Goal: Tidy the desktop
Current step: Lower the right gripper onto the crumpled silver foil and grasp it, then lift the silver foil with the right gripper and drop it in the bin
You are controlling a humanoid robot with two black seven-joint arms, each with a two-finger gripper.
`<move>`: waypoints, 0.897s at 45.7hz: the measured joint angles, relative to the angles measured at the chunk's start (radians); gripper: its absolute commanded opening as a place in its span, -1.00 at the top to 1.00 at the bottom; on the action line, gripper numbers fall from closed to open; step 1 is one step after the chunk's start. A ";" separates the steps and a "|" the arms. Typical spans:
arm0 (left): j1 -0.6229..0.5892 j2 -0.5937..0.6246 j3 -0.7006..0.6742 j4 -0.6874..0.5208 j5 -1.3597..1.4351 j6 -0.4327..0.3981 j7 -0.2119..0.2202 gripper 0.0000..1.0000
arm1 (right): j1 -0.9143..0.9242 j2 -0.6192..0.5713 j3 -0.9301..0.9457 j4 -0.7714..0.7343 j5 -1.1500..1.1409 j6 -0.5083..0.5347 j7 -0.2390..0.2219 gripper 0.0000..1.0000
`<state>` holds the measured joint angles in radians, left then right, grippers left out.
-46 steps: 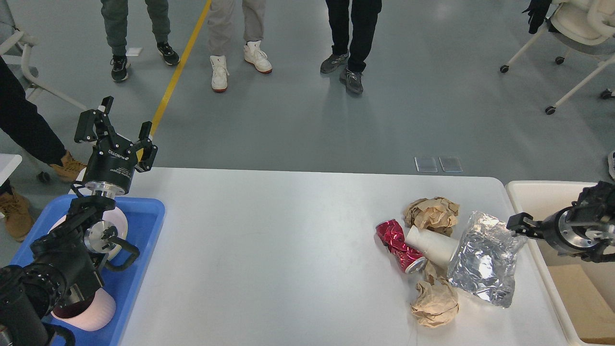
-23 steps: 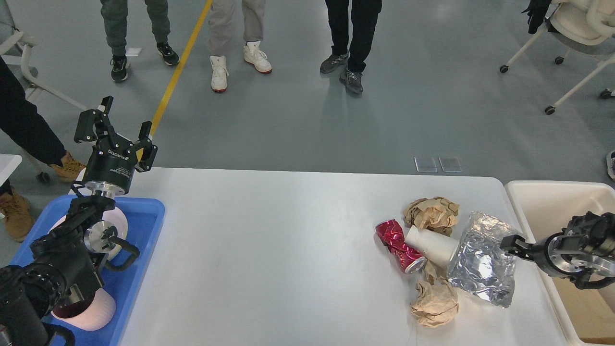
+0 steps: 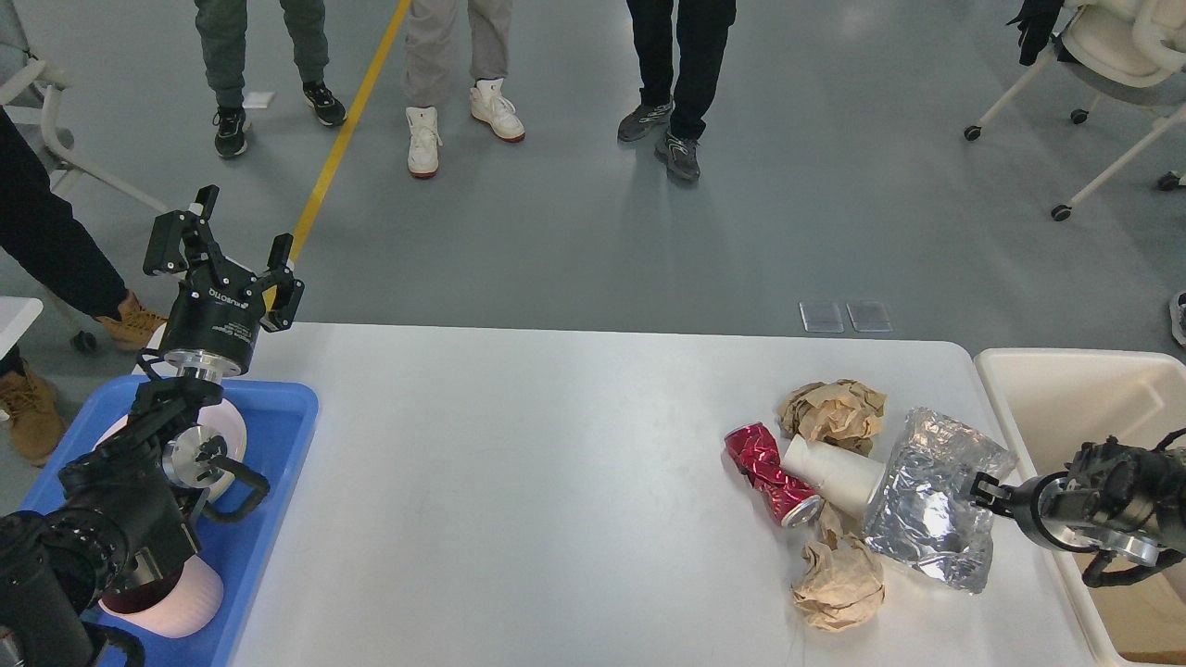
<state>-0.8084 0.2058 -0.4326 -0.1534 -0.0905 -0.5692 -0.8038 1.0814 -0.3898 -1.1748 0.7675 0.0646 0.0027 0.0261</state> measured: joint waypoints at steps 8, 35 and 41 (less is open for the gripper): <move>0.000 0.000 0.000 0.000 0.000 0.000 0.000 -0.93 | -0.005 0.000 0.006 0.008 0.004 -0.005 0.000 0.57; 0.000 0.000 0.000 0.000 0.000 0.000 0.000 -0.93 | 0.039 -0.043 0.003 0.019 0.000 0.005 0.008 1.00; 0.000 0.000 0.000 0.000 0.000 0.000 0.000 -0.92 | 0.100 -0.095 -0.001 0.045 0.001 0.009 0.008 1.00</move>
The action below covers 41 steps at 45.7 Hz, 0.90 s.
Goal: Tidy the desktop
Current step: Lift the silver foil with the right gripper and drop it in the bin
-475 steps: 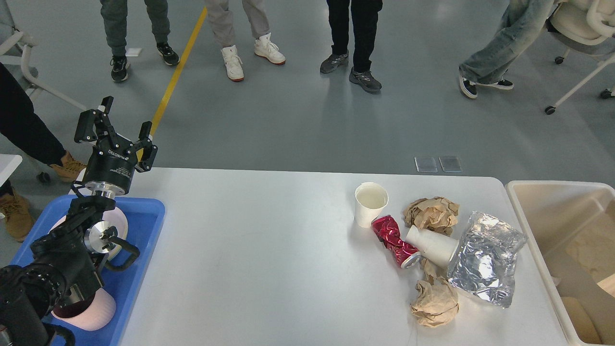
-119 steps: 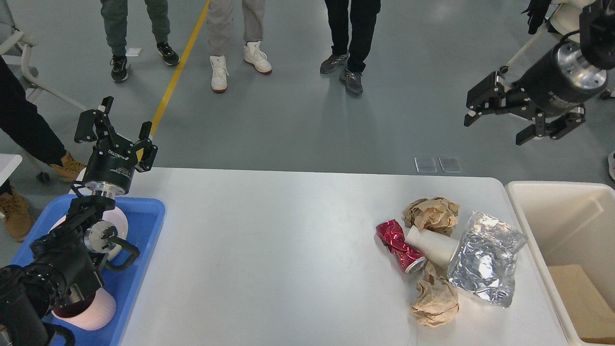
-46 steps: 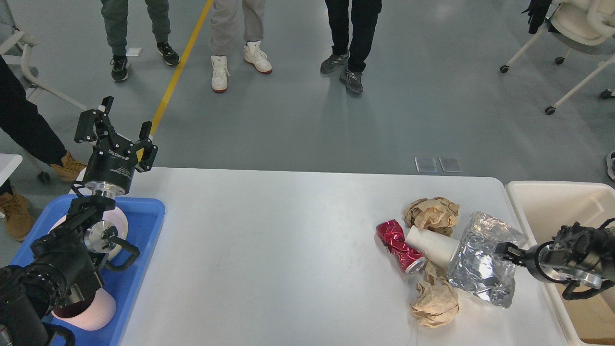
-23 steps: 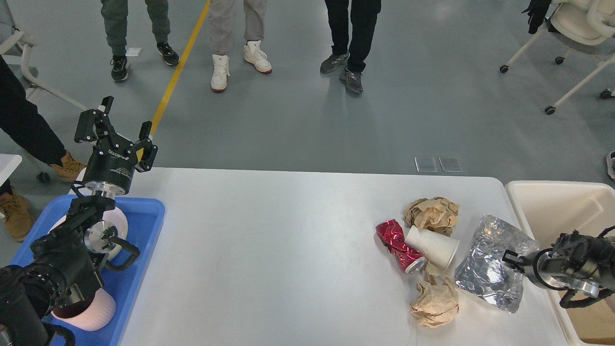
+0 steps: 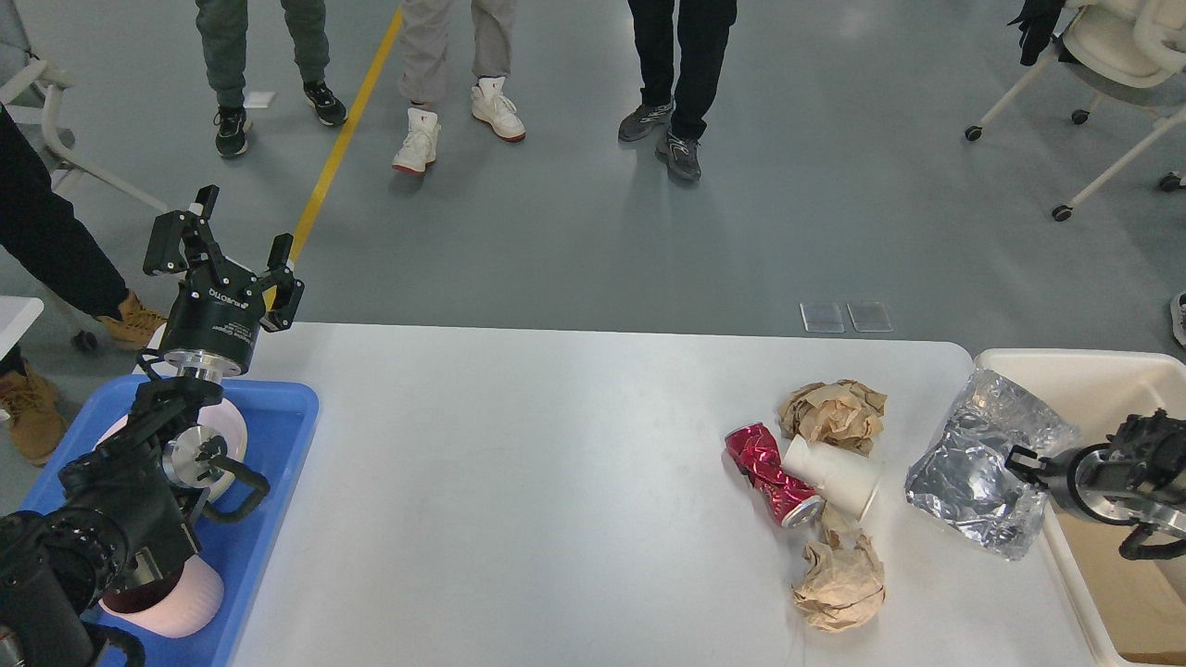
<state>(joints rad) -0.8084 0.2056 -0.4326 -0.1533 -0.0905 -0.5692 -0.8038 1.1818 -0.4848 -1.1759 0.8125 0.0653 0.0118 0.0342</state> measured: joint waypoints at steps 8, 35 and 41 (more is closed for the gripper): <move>0.000 0.000 0.000 0.000 0.000 0.000 0.000 -0.93 | 0.141 -0.096 -0.009 0.070 -0.003 0.016 0.001 1.00; 0.000 0.001 0.000 0.000 0.000 0.000 0.000 -0.93 | 0.778 -0.231 -0.013 0.118 -0.071 0.451 -0.001 1.00; 0.000 0.000 0.000 0.000 0.000 0.000 0.000 -0.93 | 0.777 -0.223 -0.012 0.104 -0.073 0.445 -0.006 1.00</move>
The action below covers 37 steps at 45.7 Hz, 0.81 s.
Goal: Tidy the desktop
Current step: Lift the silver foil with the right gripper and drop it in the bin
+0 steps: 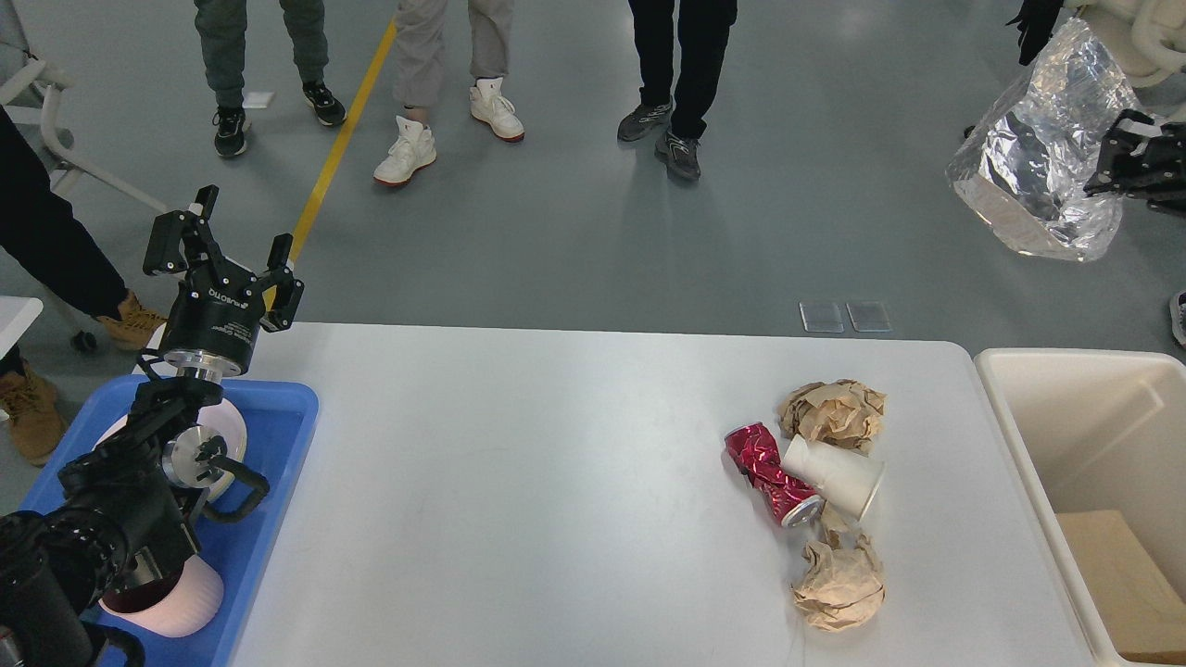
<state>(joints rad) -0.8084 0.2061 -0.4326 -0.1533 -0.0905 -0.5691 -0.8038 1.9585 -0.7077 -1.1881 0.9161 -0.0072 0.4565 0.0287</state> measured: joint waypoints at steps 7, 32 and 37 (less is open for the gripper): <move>0.000 0.000 0.000 0.000 0.000 0.000 0.000 -0.93 | -0.129 0.001 0.006 -0.110 0.003 -0.072 -0.003 1.00; 0.000 0.000 0.000 0.000 0.000 0.000 0.000 -0.92 | -0.897 0.016 0.083 -0.497 0.021 -0.450 -0.004 0.77; 0.000 0.000 0.000 0.000 0.000 0.000 0.000 -0.93 | -1.018 0.040 0.160 -0.561 0.021 -0.469 -0.004 0.09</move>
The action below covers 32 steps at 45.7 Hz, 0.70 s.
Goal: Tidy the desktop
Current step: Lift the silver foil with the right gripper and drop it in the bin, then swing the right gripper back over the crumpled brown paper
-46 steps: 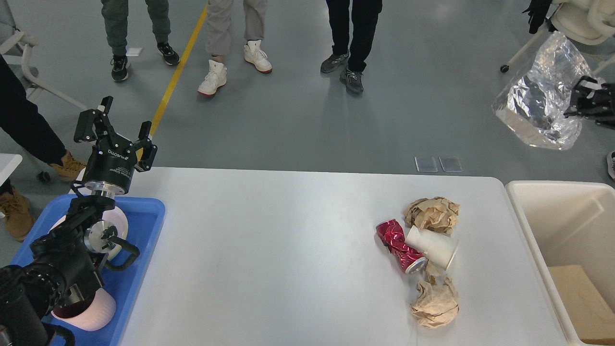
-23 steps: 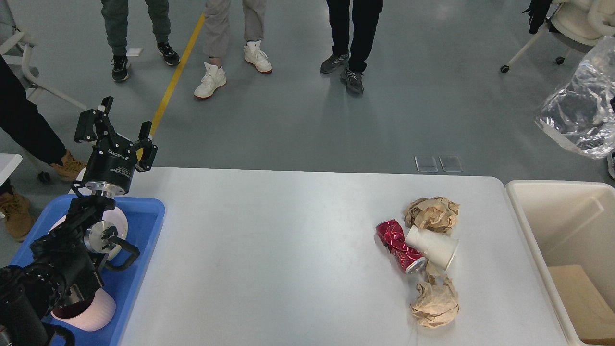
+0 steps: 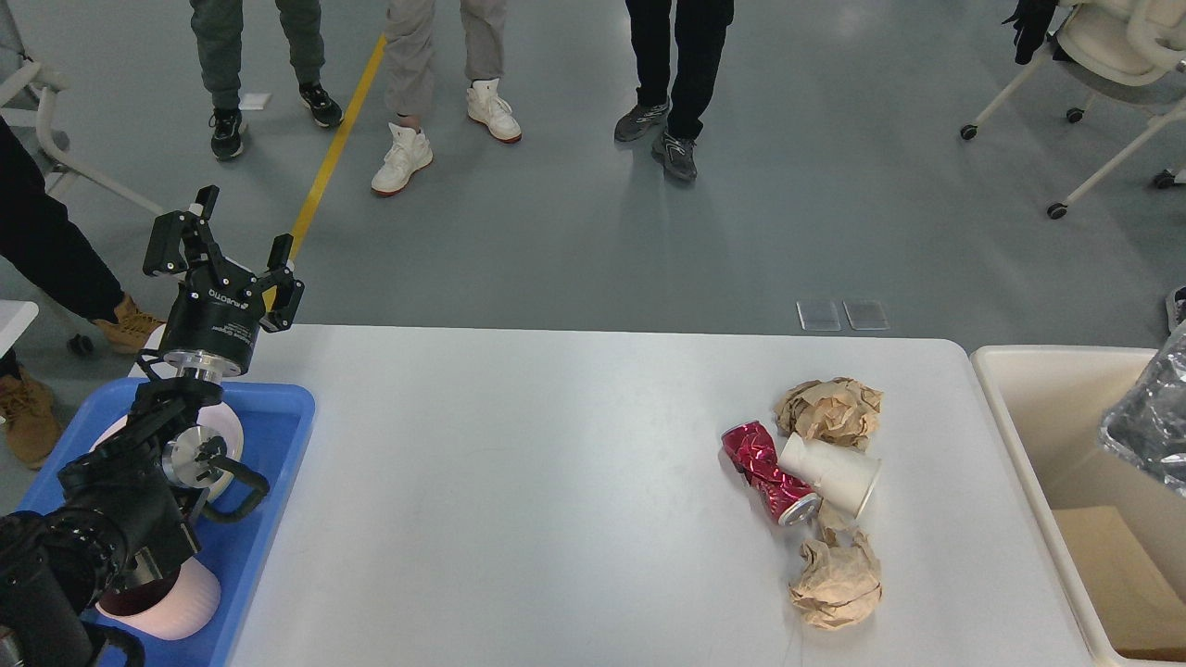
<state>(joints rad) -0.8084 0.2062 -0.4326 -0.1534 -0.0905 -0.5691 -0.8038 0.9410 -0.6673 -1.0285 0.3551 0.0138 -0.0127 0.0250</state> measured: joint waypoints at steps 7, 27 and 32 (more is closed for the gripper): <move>0.000 0.000 0.000 0.000 0.000 0.000 0.000 -0.93 | -0.061 0.009 0.061 -0.031 0.000 -0.004 0.001 -0.84; 0.000 0.000 0.000 0.000 0.000 0.000 0.000 -0.93 | 0.052 0.095 0.047 -0.013 0.004 0.015 0.001 -1.00; 0.000 0.000 0.000 0.000 0.000 0.000 0.000 -0.93 | 0.166 0.143 0.002 0.023 0.006 0.072 0.001 -1.00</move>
<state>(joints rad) -0.8084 0.2063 -0.4326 -0.1534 -0.0905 -0.5691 -0.8038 1.1069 -0.5244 -1.0266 0.3783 0.0194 0.0590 0.0262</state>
